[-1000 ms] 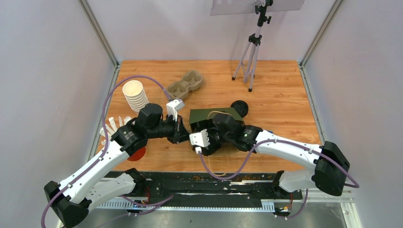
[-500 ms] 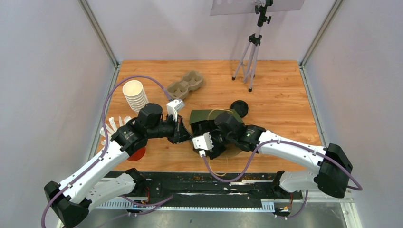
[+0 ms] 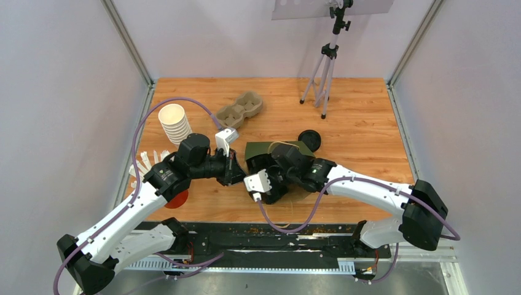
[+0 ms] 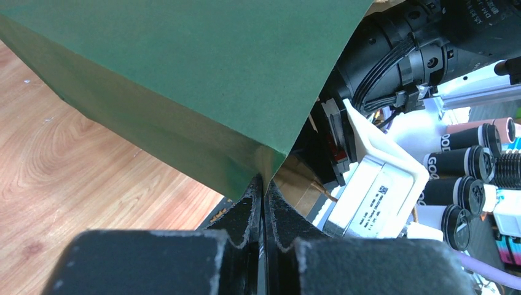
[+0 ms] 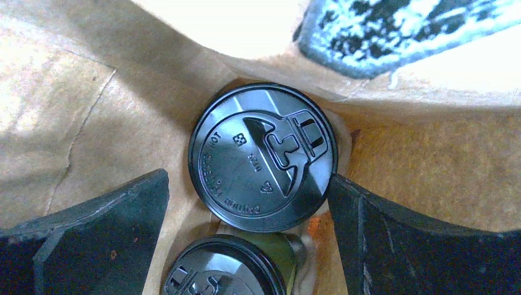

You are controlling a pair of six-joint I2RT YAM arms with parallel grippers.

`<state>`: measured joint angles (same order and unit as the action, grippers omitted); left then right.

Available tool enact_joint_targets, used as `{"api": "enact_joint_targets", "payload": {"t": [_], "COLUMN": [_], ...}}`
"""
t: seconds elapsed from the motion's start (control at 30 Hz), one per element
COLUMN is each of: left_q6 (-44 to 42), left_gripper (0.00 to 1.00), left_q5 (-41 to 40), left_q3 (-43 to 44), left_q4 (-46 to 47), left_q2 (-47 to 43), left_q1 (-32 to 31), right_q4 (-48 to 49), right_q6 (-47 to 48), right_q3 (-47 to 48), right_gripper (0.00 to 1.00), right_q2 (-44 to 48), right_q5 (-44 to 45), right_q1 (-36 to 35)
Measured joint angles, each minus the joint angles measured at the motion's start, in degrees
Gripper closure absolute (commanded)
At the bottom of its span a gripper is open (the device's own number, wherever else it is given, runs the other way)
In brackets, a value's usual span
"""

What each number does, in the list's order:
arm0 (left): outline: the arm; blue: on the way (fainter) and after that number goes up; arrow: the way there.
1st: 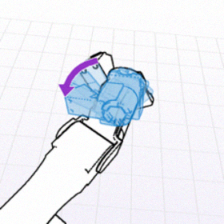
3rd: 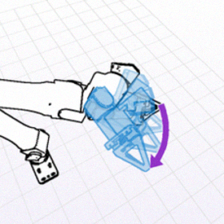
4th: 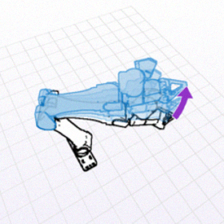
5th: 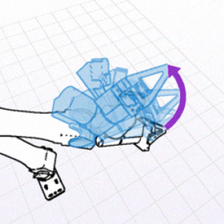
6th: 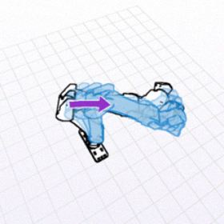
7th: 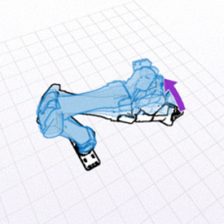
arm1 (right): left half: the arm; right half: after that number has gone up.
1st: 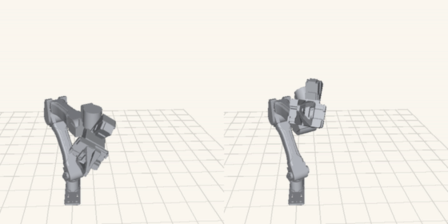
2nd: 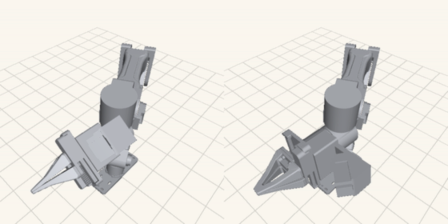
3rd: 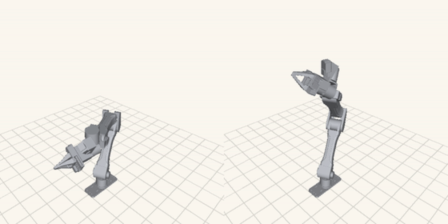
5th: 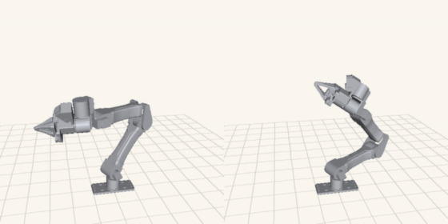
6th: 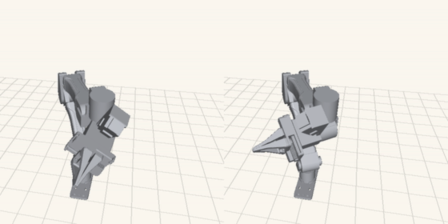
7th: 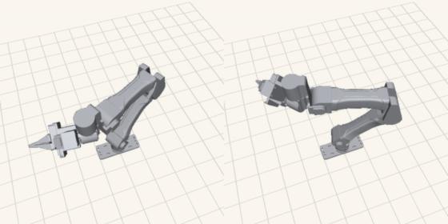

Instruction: Pack the takeout coffee

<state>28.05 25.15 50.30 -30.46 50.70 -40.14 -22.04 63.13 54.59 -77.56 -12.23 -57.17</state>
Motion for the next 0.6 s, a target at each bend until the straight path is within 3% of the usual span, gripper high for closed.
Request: {"api": "enact_joint_targets", "payload": {"t": [0.2,0.6], "left_q6": [0.0,0.0], "left_gripper": [0.94,0.94], "left_q5": [0.0,0.2], "left_q3": [0.0,0.0], "left_q4": [0.0,0.3], "left_q2": [0.0,0.0], "left_q1": [0.0,0.0], "right_q4": [1.1,4.0], "right_q6": [0.0,0.0], "right_q3": [0.2,-0.5], "right_gripper": [0.00,0.19], "right_q2": [-0.8,-1.1], "right_q5": [-0.1,0.1], "right_q1": [0.0,0.0]}}
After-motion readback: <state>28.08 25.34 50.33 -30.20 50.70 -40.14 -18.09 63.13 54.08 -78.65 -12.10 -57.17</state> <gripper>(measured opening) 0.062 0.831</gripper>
